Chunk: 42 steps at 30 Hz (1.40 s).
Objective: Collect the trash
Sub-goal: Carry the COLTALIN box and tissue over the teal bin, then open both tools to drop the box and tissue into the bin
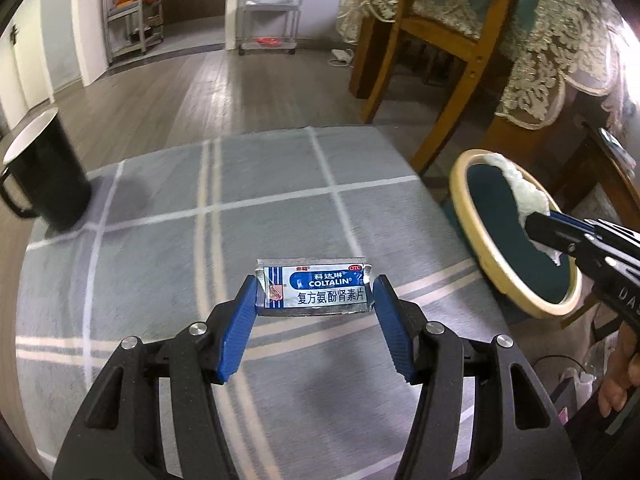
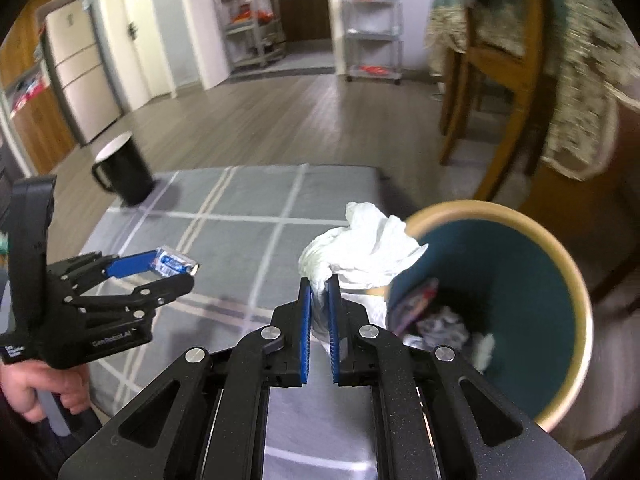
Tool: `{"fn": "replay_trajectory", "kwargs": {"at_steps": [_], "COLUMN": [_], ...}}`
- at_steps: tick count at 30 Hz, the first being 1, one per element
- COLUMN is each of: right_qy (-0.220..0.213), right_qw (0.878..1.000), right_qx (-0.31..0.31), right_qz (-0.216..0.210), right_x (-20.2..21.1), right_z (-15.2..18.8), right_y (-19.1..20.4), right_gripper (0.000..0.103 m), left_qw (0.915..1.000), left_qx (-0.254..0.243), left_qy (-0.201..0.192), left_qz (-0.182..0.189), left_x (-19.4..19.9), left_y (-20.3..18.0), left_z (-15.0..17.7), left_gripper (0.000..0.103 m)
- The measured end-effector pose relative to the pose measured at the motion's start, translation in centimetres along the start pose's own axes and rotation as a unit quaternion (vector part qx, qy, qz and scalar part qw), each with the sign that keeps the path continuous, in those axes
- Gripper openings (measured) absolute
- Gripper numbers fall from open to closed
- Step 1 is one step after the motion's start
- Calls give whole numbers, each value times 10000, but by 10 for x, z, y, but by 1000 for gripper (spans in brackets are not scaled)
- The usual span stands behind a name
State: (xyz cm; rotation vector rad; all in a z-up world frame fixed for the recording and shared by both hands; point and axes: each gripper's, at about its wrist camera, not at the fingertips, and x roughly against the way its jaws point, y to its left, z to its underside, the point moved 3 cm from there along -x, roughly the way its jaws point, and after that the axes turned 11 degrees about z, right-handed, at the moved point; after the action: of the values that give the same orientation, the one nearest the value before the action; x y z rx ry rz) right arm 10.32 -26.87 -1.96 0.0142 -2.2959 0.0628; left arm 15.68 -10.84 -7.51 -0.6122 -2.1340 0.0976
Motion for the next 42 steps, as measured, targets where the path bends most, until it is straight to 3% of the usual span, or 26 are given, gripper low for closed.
{"fn": "replay_trajectory", "kwargs": {"at_steps": [14,23,31,40,42], "right_qy": [-193,-7,112,680,809], "right_qw": [9930,9877,9839,9825,9817], "right_qx": [-955,-1305,-1496,-1498,-1520], "right_qz": [670,859,973,870,817], "right_x": [31,32,28,1,-4], "right_z": [9,20,28,43,47], "right_y": [-93,-125,-144,-150,-150], "right_gripper": [9,9,9,9,15], "left_qw": [9956,9886,9857,9851,9847], "left_qx": [-733,-1251,-1423,-1424,-1391], "left_qy": [-86,128,287,446,515], "left_qz": [579,833,856,857,913], "left_x": [-16,-45,-67,-87,-92], "left_y": [-87,-148,-166,-169,-171], "left_z": [-57,-60,-57,-59,-59], "left_gripper": [58,58,58,58,58]}}
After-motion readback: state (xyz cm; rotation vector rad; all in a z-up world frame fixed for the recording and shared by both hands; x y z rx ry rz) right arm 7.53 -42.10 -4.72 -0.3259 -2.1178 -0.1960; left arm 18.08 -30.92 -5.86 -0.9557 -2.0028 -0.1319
